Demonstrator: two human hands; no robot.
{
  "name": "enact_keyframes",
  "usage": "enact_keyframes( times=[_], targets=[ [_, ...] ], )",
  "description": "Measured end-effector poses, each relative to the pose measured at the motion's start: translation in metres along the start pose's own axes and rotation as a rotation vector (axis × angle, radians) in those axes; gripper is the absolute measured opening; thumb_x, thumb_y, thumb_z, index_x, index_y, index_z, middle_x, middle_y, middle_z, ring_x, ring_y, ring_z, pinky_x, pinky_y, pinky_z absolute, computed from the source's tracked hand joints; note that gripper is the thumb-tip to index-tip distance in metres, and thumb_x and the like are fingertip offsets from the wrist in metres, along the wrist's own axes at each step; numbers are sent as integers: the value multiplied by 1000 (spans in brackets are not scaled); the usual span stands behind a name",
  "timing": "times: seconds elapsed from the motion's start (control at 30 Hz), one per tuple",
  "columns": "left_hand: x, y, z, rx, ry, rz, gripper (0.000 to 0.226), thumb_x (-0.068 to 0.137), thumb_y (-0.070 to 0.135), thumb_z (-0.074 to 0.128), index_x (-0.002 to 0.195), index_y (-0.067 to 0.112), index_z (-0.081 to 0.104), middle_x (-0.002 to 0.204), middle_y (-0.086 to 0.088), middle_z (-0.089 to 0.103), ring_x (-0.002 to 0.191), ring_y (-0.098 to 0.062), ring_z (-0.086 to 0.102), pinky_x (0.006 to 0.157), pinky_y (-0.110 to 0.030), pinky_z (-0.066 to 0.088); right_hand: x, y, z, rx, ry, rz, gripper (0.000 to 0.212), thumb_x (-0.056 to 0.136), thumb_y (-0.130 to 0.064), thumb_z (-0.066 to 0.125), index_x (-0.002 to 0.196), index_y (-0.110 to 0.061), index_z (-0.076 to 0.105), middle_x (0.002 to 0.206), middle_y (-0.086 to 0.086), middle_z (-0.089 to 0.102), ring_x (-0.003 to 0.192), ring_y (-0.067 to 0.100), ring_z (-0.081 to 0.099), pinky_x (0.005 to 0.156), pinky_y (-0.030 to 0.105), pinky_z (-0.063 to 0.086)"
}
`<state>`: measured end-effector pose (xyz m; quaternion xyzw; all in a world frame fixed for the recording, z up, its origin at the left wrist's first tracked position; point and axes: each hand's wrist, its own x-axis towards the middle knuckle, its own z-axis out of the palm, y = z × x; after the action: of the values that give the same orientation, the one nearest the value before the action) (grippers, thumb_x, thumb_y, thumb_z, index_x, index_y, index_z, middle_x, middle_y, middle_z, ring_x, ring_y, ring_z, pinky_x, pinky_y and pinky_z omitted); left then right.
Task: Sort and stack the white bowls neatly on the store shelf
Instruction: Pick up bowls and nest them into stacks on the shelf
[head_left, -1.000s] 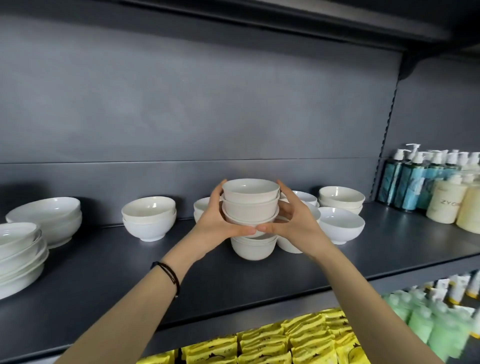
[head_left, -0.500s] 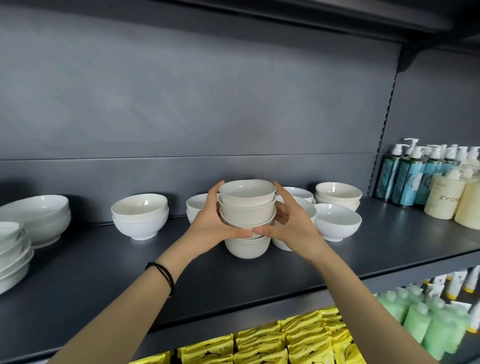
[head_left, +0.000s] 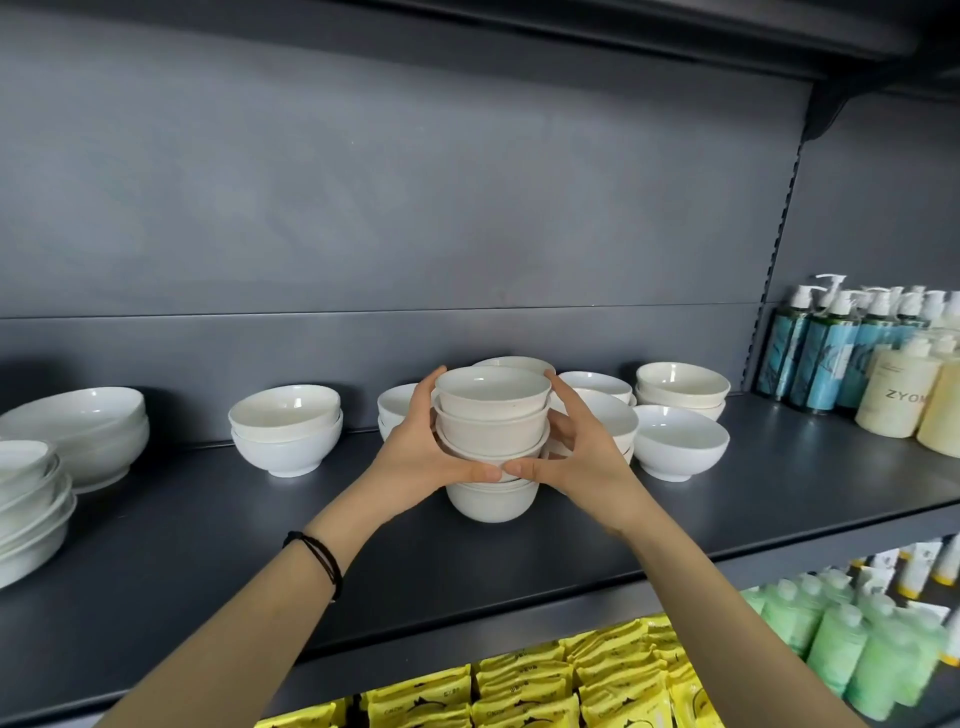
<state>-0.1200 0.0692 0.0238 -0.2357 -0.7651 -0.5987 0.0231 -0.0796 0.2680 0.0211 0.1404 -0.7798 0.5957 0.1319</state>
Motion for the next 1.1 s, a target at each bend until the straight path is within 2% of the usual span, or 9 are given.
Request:
enact_keyframes(
  times=[0.23,0.33,0.43,0.5,0.63,0.77,0.93,1.03,1.1],
  targets=[
    [-17,-9,-21,51,82,5,130,35,41,92,144,45,20,132,21,52,124,-4,50,104,-39,45,0,-2,20,-43,-19,0,107,68,-12,87,151,-35,24,135,-13,58,125,4,53,103,39,48],
    [-26,-12,-33,46,110,2,130,35,40,93,144,44,22,131,21,55,122,-4,53,102,-39,47,-1,-7,33,-21,-40,3,107,70,-9,85,152,-33,21,134,-10,58,124,6,54,101,35,50],
    [-32,-10,-40,43,112,16,128,33,40,90,142,41,23,131,23,51,121,-1,52,94,-24,49,-1,-9,42,-5,-63,-10,105,72,-8,83,152,-34,20,132,-14,58,123,3,54,99,28,51],
    [-35,-8,-45,41,110,20,128,33,39,89,143,41,22,133,19,51,120,-2,52,90,-20,48,-1,-8,45,-9,-85,-23,105,72,-12,84,149,-43,20,137,-14,55,126,4,53,102,31,49],
    [-41,-7,-56,45,102,-3,128,36,39,88,145,42,22,131,17,55,120,-7,54,95,-30,49,-2,-6,48,-2,-187,-31,107,71,-10,85,135,-63,18,144,-13,49,129,7,51,103,34,48],
    [-40,-5,-59,34,88,-25,126,37,40,88,144,42,22,133,8,56,120,-10,55,92,-27,49,0,-9,51,7,-187,-4,113,71,-7,84,145,-53,12,144,-11,49,126,8,54,106,38,46],
    [-41,-6,-59,3,55,-31,125,44,40,88,146,43,15,141,10,46,122,-6,51,88,-17,47,0,-9,52,-9,-177,5,110,72,-14,85,143,-56,14,143,-10,51,125,12,54,105,41,47],
    [-41,-7,-54,-53,49,-8,118,55,31,85,148,38,12,144,12,40,121,-1,48,80,-10,49,-2,-8,53,25,-177,8,107,75,-16,83,148,-50,12,144,-10,50,126,9,53,107,38,46],
    [-41,-6,-51,-100,68,-3,117,53,40,84,147,39,14,144,13,40,122,0,47,82,-13,48,-3,-8,55,84,-176,6,101,79,-14,79,147,-49,13,145,-10,49,127,6,51,106,30,46]
  ],
)
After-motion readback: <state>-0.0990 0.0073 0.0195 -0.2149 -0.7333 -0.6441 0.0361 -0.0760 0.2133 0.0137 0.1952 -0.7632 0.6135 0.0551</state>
